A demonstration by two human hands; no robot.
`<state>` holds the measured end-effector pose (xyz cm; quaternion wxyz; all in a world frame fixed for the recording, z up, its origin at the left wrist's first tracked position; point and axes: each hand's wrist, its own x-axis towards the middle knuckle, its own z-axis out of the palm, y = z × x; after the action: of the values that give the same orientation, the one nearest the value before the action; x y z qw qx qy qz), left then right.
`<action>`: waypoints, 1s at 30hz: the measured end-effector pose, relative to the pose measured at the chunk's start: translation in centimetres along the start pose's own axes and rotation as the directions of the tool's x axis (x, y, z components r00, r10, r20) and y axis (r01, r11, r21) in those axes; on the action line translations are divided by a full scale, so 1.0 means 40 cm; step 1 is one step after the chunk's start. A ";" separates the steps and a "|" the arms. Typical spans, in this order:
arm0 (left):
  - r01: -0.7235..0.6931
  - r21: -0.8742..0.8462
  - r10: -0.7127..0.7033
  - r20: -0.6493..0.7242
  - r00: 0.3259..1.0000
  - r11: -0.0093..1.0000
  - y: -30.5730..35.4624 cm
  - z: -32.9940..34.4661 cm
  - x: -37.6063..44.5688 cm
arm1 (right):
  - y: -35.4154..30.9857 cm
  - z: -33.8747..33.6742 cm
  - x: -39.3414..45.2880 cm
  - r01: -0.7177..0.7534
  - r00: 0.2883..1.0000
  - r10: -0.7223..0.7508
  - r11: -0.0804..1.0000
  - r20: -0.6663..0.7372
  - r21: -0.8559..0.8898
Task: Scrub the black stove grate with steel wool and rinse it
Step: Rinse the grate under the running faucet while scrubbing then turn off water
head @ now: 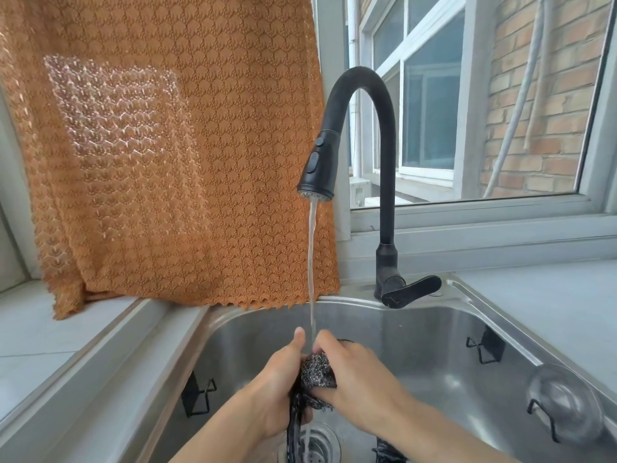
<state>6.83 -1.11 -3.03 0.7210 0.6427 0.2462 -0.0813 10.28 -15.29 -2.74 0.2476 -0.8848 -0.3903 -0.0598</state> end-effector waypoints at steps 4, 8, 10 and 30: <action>-0.037 0.034 0.038 -0.029 0.999 0.999 -0.002 0.007 0.001 | 0.012 0.000 0.009 -0.044 0.998 0.045 0.999 -0.051 0.017; -0.058 0.115 0.060 -0.016 0.998 0.992 -0.006 0.005 0.005 | 0.042 -0.005 0.021 -0.148 0.983 0.153 0.988 -0.106 0.047; -0.071 0.138 0.073 -0.008 0.997 0.988 -0.008 0.008 0.003 | 0.055 -0.006 0.026 -0.195 0.971 0.201 0.979 -0.127 0.058; -0.015 0.165 0.009 0.036 0.999 0.986 -0.021 -0.049 -0.029 | 0.072 -0.007 0.082 -0.355 0.935 0.356 0.931 -0.007 -0.088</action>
<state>4.98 0.42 -3.35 0.6698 0.7002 0.2221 -0.1085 14.63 -14.90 -2.64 0.2134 -0.9510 -0.2219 -0.0272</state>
